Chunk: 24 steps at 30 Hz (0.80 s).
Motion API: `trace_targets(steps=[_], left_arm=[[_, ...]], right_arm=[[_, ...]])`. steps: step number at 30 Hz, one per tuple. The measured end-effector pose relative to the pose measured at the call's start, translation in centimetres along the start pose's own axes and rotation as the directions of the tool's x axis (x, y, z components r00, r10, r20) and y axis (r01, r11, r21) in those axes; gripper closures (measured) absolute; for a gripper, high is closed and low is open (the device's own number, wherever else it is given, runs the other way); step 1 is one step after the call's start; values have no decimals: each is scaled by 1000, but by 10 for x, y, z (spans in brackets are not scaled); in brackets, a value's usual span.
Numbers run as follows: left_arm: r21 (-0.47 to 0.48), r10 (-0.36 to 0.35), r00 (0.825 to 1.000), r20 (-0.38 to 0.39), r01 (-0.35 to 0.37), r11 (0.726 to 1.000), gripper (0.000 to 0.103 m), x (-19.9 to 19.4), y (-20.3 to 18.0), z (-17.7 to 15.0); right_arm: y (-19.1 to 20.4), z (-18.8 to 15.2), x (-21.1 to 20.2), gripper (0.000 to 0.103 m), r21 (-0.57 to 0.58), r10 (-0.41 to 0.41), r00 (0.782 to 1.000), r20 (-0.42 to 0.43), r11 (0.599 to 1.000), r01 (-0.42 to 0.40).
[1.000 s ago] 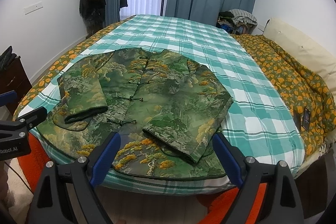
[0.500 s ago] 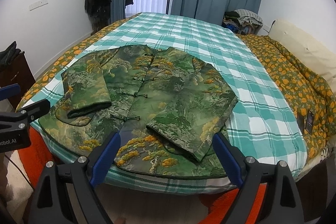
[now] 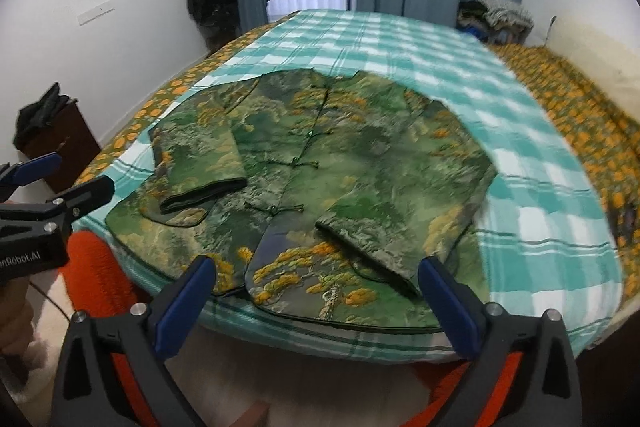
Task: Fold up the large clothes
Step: 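Grasp the jacket sleeve cuff with the right gripper and lift it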
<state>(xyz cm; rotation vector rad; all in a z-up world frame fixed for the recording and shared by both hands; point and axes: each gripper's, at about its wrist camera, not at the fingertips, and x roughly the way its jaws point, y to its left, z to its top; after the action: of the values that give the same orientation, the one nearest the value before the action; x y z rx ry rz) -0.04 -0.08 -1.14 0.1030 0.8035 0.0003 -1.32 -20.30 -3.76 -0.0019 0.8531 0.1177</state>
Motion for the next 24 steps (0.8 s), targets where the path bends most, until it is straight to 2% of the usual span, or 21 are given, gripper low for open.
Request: trace_targets(steps=[3,6,7,11,15,16,18,19,20,21,22,23,24], left_arm=[[-2,17,1000,6,-17,1000,0,2,6,-3],[-12,20,1000,-12,-20,1000,0,8,9,-4],[-13,19,1000,-19,-20,1000,0,10,9,-4],[3,19,1000,-17,-18,1000,0,10,4,-5],[15,22,999,-26,-22,1000,0,9,2,-7],[15,27,999,-28,-26,1000,0,9,4,-7],[14,34,999,-33,-34,999,0,10,8,-9],[12,38,999,-36,-37,999,0,11,10,-10],[11,40,998,-39,-39,999,0,12,11,-11],[10,41,998,-42,-40,999,0,13,11,-12],[10,40,998,-48,-39,999,0,14,11,-13],[12,38,998,-52,-38,999,0,16,11,-14],[13,36,998,-54,-35,999,0,17,11,-14]], right_arm=[[-33,0,14,0,1,-77,997,-22,997,77],[-55,0,38,0,-62,-134,989,-68,990,130],[-55,0,48,0,-102,-145,986,-88,986,135],[-39,-3,90,1,-238,-78,991,-106,970,51],[-23,-6,146,3,-354,-142,985,-98,930,99],[-22,-6,157,9,-363,-165,981,-99,924,118],[-24,-5,169,15,-337,-137,983,-122,937,88],[-25,-3,170,27,-310,-113,985,-130,948,68],[-27,-3,169,45,-281,-80,987,-142,959,38],[-28,-2,165,55,-253,-42,988,-150,967,2],[-27,0,158,75,-238,-15,989,-146,971,-20],[-25,0,153,85,-234,-8,991,-133,972,-24],[-23,1,143,87,-234,-9,994,-112,972,-18]])
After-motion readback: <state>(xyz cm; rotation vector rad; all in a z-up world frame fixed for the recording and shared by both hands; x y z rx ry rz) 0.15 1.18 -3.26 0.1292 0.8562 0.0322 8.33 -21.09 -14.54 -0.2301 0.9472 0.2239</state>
